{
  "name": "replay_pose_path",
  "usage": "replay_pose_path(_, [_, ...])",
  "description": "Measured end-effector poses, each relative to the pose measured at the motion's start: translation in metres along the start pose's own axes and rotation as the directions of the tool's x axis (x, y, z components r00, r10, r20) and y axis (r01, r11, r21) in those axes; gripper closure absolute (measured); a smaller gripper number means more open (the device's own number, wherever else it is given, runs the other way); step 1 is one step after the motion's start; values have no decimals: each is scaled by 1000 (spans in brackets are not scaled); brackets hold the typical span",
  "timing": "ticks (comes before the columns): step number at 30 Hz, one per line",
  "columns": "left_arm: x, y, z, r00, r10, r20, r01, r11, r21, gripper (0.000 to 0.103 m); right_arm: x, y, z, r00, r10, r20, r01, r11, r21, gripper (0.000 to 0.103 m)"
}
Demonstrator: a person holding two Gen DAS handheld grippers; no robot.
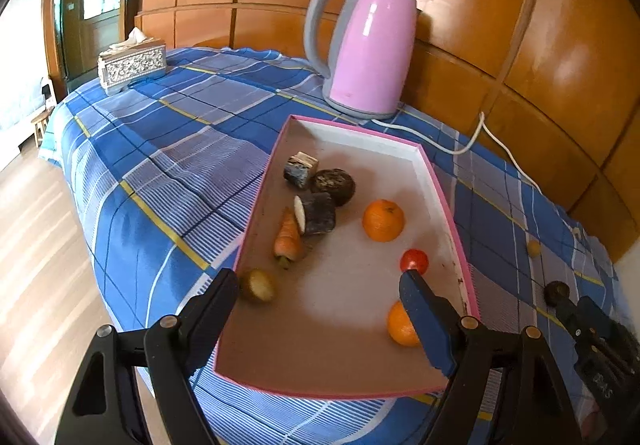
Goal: Organize fruits
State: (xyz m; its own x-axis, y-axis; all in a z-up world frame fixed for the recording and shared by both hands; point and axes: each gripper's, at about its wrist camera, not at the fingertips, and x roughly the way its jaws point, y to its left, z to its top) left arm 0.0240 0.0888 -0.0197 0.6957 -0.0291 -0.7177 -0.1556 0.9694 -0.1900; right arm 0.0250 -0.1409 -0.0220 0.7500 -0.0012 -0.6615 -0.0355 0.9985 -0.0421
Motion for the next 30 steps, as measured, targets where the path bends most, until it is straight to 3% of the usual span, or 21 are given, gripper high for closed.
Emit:
replay_pose_path(10, [-7, -22, -2, 997, -80, 2, 80, 995, 65, 20, -4, -37, -20, 996, -85, -16, 86, 994, 73, 50])
replay_pose_path(19, [-14, -58, -5, 985, -171, -8, 170, 971, 166, 20, -6, -74, -37, 987, -152, -58, 159, 975, 156, 50])
replay_pose_path(30, [-12, -131, -8, 955, -289, -67, 295, 900, 320, 20, -18, -119, -48, 965, -252, -80, 264, 933, 243, 50])
